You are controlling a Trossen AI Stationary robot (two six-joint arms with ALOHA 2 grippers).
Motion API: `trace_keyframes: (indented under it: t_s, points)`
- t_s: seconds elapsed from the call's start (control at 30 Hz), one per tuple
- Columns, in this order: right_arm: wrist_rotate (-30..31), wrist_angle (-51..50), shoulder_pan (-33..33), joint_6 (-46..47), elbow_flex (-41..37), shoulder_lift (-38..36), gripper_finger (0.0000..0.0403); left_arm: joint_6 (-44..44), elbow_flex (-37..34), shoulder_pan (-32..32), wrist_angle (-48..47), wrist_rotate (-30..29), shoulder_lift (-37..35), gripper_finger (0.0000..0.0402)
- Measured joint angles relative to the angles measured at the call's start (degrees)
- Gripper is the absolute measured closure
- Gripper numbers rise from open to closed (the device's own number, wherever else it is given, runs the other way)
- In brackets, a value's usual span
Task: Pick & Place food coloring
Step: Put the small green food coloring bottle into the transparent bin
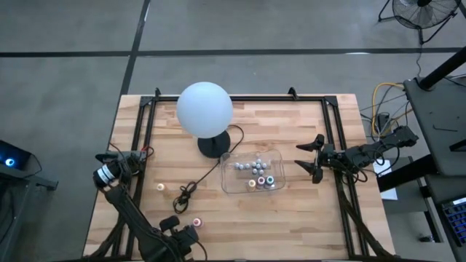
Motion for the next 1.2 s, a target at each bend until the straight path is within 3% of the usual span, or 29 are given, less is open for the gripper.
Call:
trace_keyframes:
  t_s: [0.43, 0.73, 1.07, 1.2]
  points:
    - [0.01, 0.01, 0.0, 0.0, 0.0, 0.0, 0.0092, 7.3, 7.19, 0.11, -4.82, 1.71, -4.71, 0.0369]
    - [0.01, 0.01, 0.04, 0.0, 0.0, 0.0, 0.0101, 11.7, 15.53, 1.37, -17.54, 1.59, -5.2, 0.0369]
    - [0.01, 0.01, 0.04, 0.0, 0.0, 0.0, 0.0092, 12.8, 16.87, 4.87, -28.37, -4.2, -10.42, 0.0369]
    - [0.01, 0.01, 0.04, 0.0, -0.01, 0.0, 0.0097, 15.79, 15.52, 6.34, -28.3, -6.35, -13.68, 0.0369]
